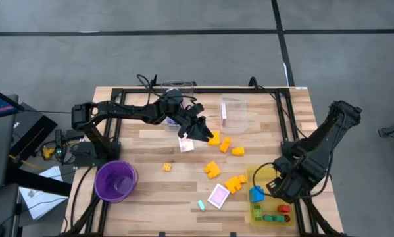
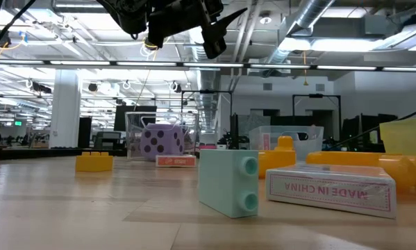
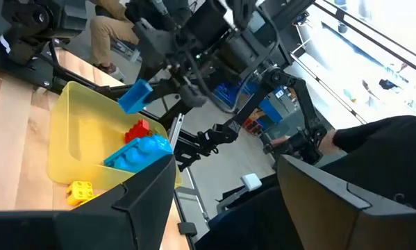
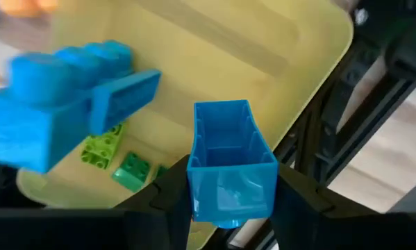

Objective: Pick & Place Toys
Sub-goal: Put the blue game piece into the bin

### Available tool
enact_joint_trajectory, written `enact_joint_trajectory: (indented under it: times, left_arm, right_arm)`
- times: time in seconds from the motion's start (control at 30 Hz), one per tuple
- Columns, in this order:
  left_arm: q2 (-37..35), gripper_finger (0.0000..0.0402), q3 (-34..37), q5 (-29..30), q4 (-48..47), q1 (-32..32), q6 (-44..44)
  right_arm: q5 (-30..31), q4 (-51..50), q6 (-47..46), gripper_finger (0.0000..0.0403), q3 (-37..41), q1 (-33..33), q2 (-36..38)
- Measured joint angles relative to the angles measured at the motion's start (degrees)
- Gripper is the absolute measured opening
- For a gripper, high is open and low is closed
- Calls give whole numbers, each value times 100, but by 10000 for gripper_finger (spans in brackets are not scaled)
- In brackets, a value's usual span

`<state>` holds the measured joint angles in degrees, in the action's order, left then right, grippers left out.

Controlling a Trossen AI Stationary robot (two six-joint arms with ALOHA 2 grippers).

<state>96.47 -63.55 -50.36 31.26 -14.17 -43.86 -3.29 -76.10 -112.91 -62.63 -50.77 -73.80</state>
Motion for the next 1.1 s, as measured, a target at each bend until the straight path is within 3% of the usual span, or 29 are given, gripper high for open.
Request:
enact_joint_trajectory:
  times: [0.5, 1.1]
  left_arm:
    - [0, 246, 0, 289, -17, 0, -6]
    - [0, 246, 1, 359, -44, 39, -10]
  right_arm:
    - [-131, 2000, -1244, 148, 1323, -404, -2]
    - [333, 2880, -1269, 148, 1908, -273, -7]
